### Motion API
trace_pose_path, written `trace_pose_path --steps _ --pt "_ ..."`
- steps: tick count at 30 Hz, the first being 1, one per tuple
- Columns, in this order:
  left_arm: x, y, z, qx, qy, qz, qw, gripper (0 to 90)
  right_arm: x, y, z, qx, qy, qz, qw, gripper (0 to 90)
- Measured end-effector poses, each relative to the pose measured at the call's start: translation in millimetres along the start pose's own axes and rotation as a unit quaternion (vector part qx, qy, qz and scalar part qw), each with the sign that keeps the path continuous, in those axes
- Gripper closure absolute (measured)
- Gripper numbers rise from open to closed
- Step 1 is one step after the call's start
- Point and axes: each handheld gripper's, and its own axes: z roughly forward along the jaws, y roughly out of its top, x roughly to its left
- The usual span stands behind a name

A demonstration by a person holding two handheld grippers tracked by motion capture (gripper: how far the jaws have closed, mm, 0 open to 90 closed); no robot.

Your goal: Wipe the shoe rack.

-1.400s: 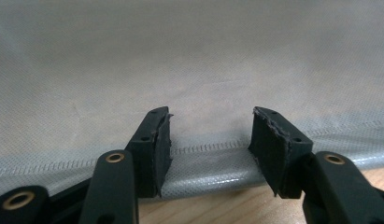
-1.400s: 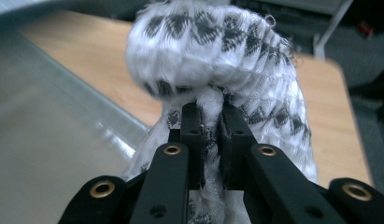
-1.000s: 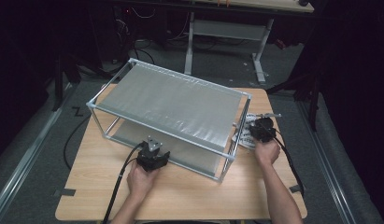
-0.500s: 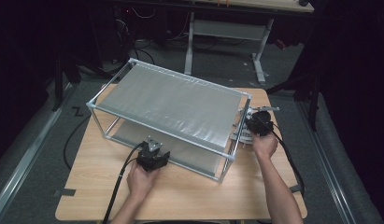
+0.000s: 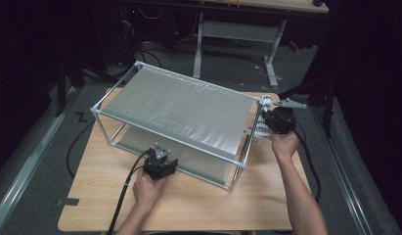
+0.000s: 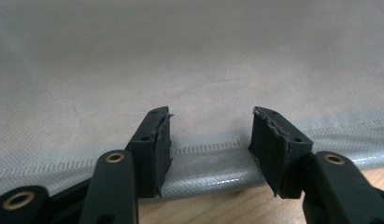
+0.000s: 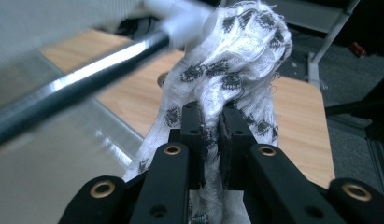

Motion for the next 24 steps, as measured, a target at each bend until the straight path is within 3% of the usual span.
trace_pose_path --steps 3,7,8,13,15,18,24 --pt "0.0 0.0 0.0 0.0 0.0 0.0 1.0 47.5 3.8 -7.8 8.9 0.017 0.0 -0.005 0.9998 82.4" --pt "0.1 0.0 0.0 0.0 0.0 0.0 1.0 47.5 5.6 -26.6 24.7 0.034 0.008 0.012 0.9993 82.6" --pt "0.3 0.0 -0.2 0.001 0.0 0.001 1.0 47.5 5.2 -33.2 30.5 0.046 0.013 0.022 0.9986 82.6" --pt "0.4 0.1 -0.1 0.0 0.0 0.001 1.0 47.5 10.7 -62.2 52.4 0.098 0.008 0.01 0.9951 82.6" --pt "0.4 0.1 -0.2 0.001 0.0 0.0 1.0 47.5 11.1 -69.4 56.0 0.106 0.01 0.016 0.9942 82.6" --pt "0.4 0.1 -0.2 0.001 0.0 0.0 1.0 47.4 10.1 -72.5 53.0 0.103 0.017 0.024 0.9942 82.5" --pt "0.4 0.1 -0.2 0.0 -0.001 -0.001 1.0 47.4 6.4 -56.6 23.0 0.057 0.021 0.012 0.9981 82.4"
